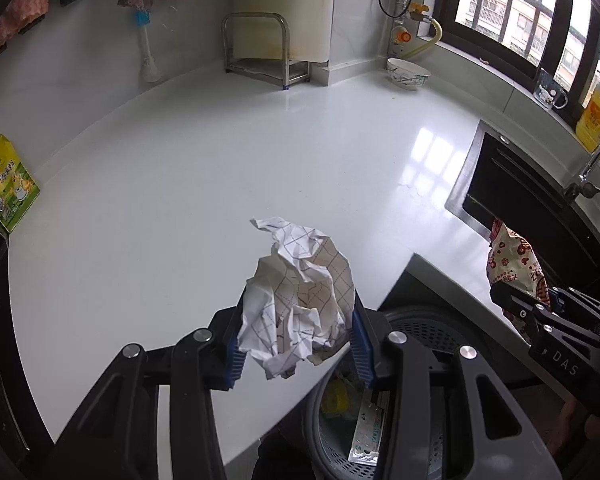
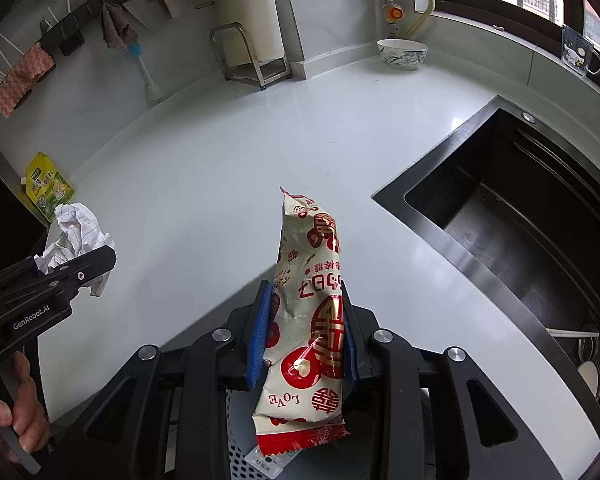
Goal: Collect trash
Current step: 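Carry the tissue and wrapper with both tools over the basket, then open both tools to drop the tissue and wrapper into the basket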
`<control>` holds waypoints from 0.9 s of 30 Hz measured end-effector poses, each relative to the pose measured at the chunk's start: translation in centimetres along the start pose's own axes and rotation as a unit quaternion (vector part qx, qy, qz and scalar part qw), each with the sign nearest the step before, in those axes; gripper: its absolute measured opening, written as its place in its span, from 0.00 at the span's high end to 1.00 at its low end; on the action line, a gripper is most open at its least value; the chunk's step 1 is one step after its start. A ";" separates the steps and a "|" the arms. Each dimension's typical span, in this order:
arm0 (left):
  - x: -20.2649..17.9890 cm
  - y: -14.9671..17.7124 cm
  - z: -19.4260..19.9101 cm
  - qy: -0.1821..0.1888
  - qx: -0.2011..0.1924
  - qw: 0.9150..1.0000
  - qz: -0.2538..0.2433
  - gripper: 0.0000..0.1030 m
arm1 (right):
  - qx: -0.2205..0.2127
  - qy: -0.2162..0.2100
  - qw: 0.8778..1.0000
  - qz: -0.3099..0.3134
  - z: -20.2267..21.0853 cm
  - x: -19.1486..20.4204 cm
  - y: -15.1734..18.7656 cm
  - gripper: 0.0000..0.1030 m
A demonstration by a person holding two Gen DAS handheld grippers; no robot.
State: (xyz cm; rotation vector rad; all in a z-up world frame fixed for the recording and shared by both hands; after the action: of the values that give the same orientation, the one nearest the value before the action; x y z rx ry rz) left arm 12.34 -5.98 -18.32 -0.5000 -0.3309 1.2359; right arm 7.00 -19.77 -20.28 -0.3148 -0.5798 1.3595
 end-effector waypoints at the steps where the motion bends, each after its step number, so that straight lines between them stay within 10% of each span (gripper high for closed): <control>1: -0.7 0.7 0.4 0.002 0.001 1.000 -0.002 0.59 | 0.001 -0.001 1.000 0.002 0.5 -0.2 0.8 0.71; 22: -8.0 10.7 0.8 0.015 0.059 0.998 -0.008 0.55 | 0.069 -0.045 0.997 -0.008 2.3 -1.5 12.0 0.70; 27: -7.1 10.1 2.0 0.007 0.044 0.999 0.003 0.33 | 0.056 -0.048 0.997 0.007 3.1 -0.7 11.0 0.59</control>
State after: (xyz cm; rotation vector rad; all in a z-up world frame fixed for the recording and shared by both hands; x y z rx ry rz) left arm 0.99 -9.93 -21.82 -0.4341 -0.2628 1.2466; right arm -3.83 -18.62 -23.78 -0.1632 -0.5800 1.4210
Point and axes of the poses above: each gripper's, at about its wrist camera, not at the fingertips, and z roughly against the way its jaws point, x to its left, y to its underside, the point moved 10 cm from there along -z, roughly the way its jaws point, and after that the axes turned 3 degrees about x, right-handed, at the moved point
